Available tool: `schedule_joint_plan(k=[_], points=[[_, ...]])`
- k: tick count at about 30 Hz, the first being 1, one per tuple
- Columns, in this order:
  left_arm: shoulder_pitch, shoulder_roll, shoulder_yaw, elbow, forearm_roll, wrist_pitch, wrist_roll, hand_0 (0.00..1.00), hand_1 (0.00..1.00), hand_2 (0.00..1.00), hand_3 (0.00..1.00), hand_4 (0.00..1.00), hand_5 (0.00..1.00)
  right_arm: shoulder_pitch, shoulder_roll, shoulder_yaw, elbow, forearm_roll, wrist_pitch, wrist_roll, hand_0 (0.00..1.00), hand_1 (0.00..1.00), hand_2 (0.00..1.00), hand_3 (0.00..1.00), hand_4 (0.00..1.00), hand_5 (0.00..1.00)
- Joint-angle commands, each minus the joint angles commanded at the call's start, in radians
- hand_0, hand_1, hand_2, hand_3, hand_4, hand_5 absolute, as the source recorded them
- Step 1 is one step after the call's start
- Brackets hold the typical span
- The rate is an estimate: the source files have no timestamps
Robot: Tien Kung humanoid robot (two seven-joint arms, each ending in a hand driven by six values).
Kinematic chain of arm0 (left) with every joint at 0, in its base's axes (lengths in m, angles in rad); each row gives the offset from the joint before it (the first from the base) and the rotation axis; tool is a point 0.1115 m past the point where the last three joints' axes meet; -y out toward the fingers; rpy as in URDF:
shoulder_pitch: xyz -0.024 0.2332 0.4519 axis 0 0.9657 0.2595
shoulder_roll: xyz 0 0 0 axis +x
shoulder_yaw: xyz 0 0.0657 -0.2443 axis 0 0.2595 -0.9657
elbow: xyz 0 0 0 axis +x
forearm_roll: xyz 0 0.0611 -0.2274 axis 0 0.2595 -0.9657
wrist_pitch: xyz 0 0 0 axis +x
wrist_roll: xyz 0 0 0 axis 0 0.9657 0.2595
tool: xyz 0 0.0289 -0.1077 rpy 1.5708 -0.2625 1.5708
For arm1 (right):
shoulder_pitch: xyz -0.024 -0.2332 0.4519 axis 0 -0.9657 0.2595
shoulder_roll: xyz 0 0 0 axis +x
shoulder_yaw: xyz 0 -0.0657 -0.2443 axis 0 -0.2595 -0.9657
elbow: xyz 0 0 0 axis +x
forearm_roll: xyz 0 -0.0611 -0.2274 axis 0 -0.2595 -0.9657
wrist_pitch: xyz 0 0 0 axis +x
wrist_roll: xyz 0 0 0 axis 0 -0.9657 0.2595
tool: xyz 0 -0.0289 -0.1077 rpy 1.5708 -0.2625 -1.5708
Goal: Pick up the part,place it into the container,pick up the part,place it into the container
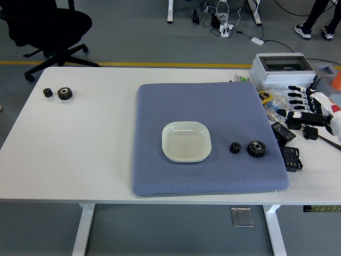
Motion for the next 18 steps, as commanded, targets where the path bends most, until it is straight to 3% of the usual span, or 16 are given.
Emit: schedule_joint_plan(k=[9, 18], points=[[0.000, 0.000, 0.000, 0.000, -0.008, 0.001, -0.002, 0.734, 0.723, 0.758, 0.570, 0.655, 0.593, 0.069, -0.006, -0.160, 0.000, -0.332, 0.023, 0.001, 0.816, 0.818, 0.883, 0.876, 0.998, 0.239], [0.006, 0.000, 0.002, 0.000, -0.010, 0.001, -0.002, 0.734, 0.724, 0.758, 0.570, 0.655, 0.591, 0.129, 0.016, -0.293, -0.003, -0.398, 0.046, -0.025, 0.792, 0.795, 0.860, 0.854, 0.998, 0.239]])
